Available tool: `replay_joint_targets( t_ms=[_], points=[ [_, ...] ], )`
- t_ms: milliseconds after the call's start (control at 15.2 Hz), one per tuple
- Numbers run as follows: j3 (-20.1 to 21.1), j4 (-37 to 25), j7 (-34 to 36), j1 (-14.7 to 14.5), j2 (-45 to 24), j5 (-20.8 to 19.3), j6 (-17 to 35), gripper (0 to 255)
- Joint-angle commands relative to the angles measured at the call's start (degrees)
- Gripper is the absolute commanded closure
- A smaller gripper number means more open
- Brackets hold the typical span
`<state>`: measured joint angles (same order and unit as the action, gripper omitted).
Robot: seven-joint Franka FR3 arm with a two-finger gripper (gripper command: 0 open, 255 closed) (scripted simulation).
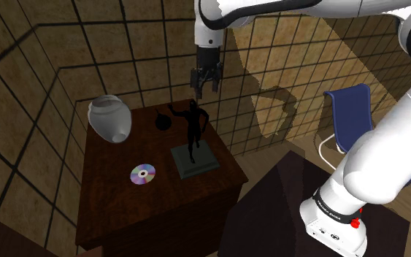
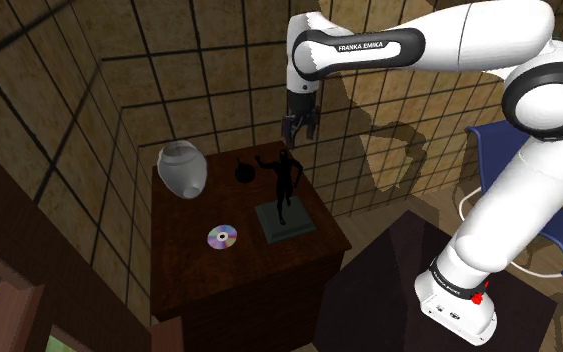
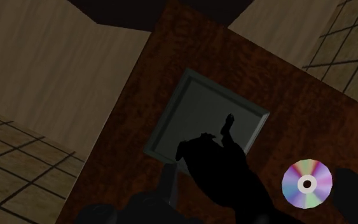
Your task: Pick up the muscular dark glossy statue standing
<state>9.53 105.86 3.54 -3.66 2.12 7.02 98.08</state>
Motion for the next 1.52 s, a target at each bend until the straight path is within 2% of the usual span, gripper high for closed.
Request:
replay_joint_targets(
  t_ms=[0,198,660,792,858,1452],
  points=[
    [0.66,-5.19,1.62,-0.56,-5.14,-0.73,-0.21,0],
    [1.07,-11.54,3.16,-1.28,-10.91,-1.71,-1.04,0],
    [1.03,-6.34,2.65,-1.33,-11.4,-1.7,4.61,0],
    [1.03,-6.34,2.65,-1.33,-11.4,-1.7,4.61,0],
    [1.04,-6.25,2.65,-1.33,-11.36,-1.69,4.67,255],
    [1.04,-6.34,2.65,-1.33,-11.4,-1.7,4.61,255]
  ],
)
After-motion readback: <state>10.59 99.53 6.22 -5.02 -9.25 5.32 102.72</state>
